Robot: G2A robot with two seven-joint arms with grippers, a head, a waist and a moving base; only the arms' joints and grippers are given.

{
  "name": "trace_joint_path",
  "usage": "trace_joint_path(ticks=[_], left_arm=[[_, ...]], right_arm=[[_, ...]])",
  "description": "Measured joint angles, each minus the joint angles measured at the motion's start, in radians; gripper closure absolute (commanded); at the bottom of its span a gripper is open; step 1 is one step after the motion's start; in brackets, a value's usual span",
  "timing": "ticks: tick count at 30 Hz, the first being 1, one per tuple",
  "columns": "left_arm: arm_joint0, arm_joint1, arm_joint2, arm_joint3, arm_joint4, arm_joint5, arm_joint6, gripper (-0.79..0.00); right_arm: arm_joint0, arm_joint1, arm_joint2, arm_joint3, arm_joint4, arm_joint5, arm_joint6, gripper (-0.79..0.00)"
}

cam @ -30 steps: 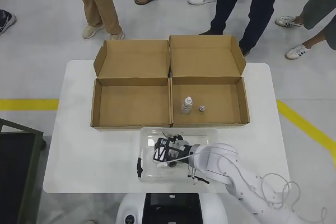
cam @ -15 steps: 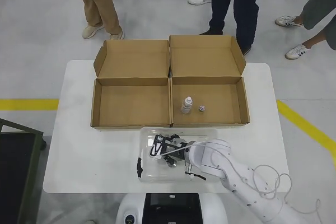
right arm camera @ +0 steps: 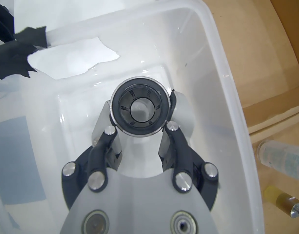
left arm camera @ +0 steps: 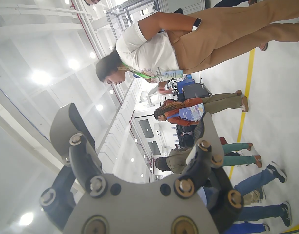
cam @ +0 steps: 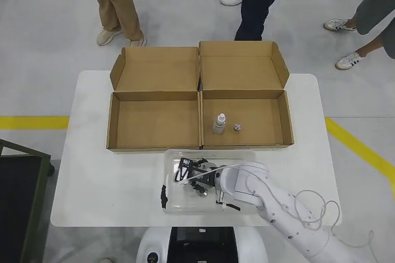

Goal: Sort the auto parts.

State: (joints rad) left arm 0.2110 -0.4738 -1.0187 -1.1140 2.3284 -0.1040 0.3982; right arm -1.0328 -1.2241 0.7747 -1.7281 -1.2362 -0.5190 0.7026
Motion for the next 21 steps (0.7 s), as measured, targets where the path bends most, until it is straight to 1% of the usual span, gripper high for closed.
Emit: trace_joint_path(ticks=[7,13,19,21], left_arm=[[0.0,0.0,0.0,0.0,0.0,0.0,0.0,-0.785],[0.0,0.0,0.0,0.0,0.0,0.0,0.0,-0.785],[0.0,0.0,0.0,0.0,0.0,0.0,0.0,-0.785],[0.0,0.0,0.0,0.0,0.0,0.0,0.0,-0.785]], right_arm=[[-0.021,0.009,0.043,-0.026,0.063,-0.032,0.001,0.0],[-0.043,0.017,0.086,-0.028,0.157,-0.064,-0.022,0.0],[-0.075,0.029,0.149,-0.032,0.302,-0.112,-0.05,0.0],[-0.088,0.034,0.176,-0.024,0.391,-0.14,-0.069,0.0]])
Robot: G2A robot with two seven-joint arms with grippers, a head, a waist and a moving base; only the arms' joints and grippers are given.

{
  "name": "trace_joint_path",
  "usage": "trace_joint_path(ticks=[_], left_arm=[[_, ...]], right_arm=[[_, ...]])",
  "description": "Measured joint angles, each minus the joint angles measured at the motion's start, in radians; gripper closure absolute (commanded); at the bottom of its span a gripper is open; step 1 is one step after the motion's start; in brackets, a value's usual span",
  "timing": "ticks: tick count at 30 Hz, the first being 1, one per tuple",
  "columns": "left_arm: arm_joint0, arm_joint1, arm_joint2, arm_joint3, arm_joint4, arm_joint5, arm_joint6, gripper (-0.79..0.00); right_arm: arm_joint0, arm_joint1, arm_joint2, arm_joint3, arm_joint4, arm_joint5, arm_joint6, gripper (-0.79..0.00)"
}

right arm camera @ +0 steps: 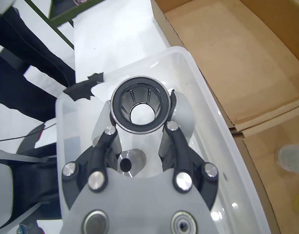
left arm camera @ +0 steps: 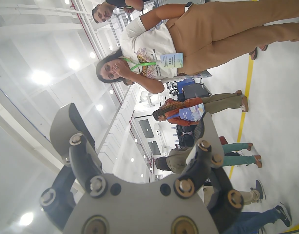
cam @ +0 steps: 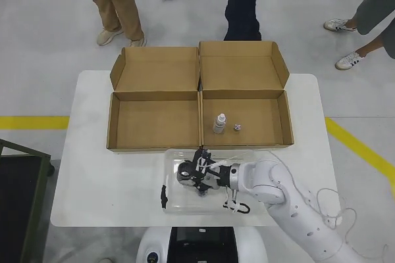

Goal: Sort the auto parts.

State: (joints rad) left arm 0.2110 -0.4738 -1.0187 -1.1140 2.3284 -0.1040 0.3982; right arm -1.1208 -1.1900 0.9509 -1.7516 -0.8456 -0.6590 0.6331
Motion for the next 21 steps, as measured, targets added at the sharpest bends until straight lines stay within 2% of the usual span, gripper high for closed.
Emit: trace_joint_path(ticks=[8,21], left_arm=[[0.0,0.0,0.0,0.0,0.0,0.0,0.0,-0.785],[0.0,0.0,0.0,0.0,0.0,0.0,0.0,-0.785]], right_arm=[[-0.033,0.026,0.111,0.0,0.259,-0.064,0.022,0.0],[-0.086,0.054,0.184,-0.039,0.54,0.02,0.123,0.0]])
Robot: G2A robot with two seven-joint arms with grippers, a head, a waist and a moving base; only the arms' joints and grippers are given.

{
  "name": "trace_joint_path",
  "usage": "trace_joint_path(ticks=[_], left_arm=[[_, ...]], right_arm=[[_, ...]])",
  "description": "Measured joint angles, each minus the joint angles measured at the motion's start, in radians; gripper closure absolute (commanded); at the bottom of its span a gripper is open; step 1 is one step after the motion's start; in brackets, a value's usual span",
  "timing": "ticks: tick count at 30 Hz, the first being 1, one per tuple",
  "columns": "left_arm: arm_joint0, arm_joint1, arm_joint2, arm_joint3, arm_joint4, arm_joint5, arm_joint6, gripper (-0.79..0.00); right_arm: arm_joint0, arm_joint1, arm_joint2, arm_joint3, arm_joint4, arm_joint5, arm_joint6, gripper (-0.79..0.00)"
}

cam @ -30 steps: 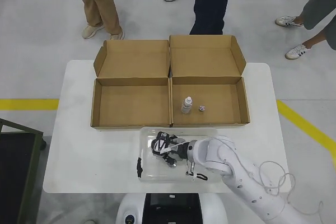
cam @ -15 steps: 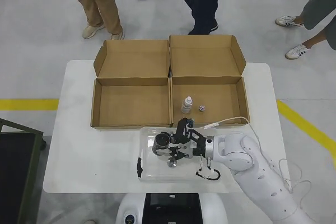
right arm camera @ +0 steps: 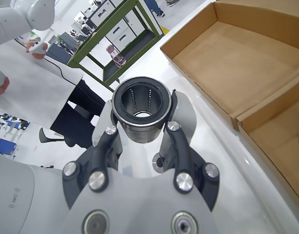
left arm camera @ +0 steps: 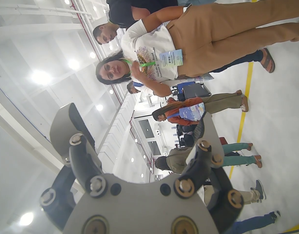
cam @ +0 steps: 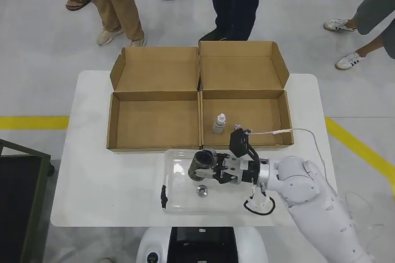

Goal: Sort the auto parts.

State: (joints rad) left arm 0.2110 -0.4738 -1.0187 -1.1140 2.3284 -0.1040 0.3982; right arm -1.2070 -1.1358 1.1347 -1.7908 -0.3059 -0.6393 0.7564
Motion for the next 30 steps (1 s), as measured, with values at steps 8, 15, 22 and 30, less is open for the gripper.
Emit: trace_joint_path(ticks=[8,15,22,30], left_arm=[[0.0,0.0,0.0,0.0,0.0,0.0,0.0,-0.785],[0.0,0.0,0.0,0.0,0.0,0.0,0.0,-0.785],[0.0,0.0,0.0,0.0,0.0,0.0,0.0,-0.785],[0.0,0.0,0.0,0.0,0.0,0.0,0.0,-0.785]], right_arm=[[-0.005,0.008,0.026,0.01,0.205,0.013,0.012,0.0],[-0.015,0.014,0.053,0.001,0.321,0.007,0.005,0.0],[-0.028,0.018,0.081,-0.011,0.408,0.012,-0.035,0.0],[-0.024,0.017,0.091,-0.003,0.462,0.012,-0.064,0.0]])
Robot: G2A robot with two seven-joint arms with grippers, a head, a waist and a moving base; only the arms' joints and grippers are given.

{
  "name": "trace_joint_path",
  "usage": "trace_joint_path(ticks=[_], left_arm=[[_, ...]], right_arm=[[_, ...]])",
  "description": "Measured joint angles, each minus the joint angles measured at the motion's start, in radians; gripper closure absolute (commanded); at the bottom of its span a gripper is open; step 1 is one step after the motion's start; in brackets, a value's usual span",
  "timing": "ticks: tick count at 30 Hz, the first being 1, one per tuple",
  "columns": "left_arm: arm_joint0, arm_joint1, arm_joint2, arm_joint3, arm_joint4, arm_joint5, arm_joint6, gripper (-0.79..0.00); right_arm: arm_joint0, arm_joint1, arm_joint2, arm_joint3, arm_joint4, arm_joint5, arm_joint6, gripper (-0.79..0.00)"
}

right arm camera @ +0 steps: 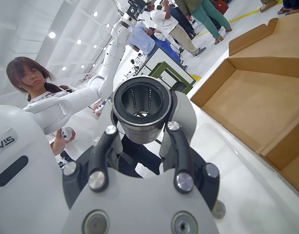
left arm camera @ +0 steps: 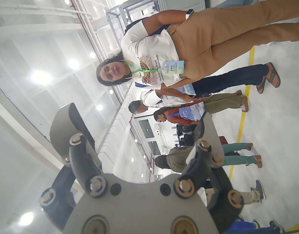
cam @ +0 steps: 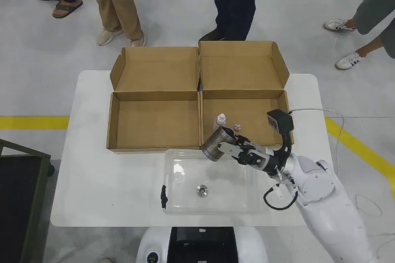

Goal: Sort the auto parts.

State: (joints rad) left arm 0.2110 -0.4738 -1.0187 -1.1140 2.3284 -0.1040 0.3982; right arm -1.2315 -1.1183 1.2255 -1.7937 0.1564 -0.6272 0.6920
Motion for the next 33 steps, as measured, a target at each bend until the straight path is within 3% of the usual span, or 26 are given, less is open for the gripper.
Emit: trace_joint_path(ticks=[8,16,33], left_arm=[[0.0,0.0,0.0,0.0,0.0,0.0,0.0,-0.785],[0.0,0.0,0.0,0.0,0.0,0.0,0.0,-0.785],[0.0,0.0,0.0,0.0,0.0,0.0,0.0,-0.785]], right_arm=[[0.016,-0.002,-0.007,0.014,0.0,0.013,-0.018,0.0],[0.042,-0.015,-0.062,0.028,-0.112,0.058,-0.083,0.0],[0.145,-0.065,-0.247,0.09,-0.62,0.278,-0.346,0.0]])
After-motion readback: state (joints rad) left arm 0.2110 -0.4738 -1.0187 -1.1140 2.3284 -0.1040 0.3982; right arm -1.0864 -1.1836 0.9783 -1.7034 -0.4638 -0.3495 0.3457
